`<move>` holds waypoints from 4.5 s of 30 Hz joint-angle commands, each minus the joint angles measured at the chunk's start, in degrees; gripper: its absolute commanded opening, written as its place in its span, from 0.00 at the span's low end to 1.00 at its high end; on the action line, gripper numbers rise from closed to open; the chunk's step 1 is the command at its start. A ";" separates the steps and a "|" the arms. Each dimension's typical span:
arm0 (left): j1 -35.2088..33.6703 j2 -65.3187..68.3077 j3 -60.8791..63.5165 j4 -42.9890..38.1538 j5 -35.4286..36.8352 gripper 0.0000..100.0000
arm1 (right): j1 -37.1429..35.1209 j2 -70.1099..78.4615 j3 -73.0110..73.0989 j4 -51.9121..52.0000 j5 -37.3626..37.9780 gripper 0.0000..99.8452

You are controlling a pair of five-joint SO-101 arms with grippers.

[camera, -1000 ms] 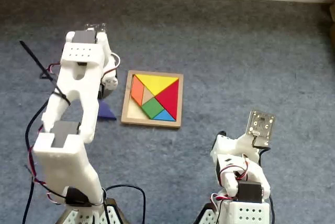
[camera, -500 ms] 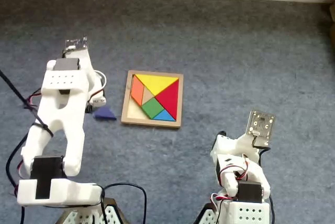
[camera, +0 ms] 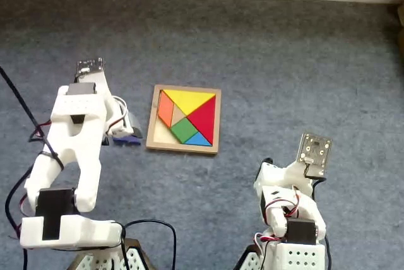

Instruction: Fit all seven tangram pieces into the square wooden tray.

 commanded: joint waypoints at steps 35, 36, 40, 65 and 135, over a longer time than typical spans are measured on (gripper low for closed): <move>-0.31 20.70 -19.47 5.45 2.46 0.22 | 0.66 0.40 7.25 0.31 -0.53 0.22; -0.31 20.70 -20.09 5.80 2.46 0.20 | 0.66 0.40 7.25 0.31 -0.53 0.22; -0.22 21.23 -20.70 5.54 2.46 0.18 | 0.66 0.40 7.25 0.31 -0.53 0.22; 15.16 -0.48 -15.69 11.16 7.30 0.17 | 0.66 0.40 7.25 0.31 -0.53 0.22; 21.49 -4.88 8.40 -16.26 -2.81 0.08 | 0.66 0.40 7.25 0.22 -0.53 0.22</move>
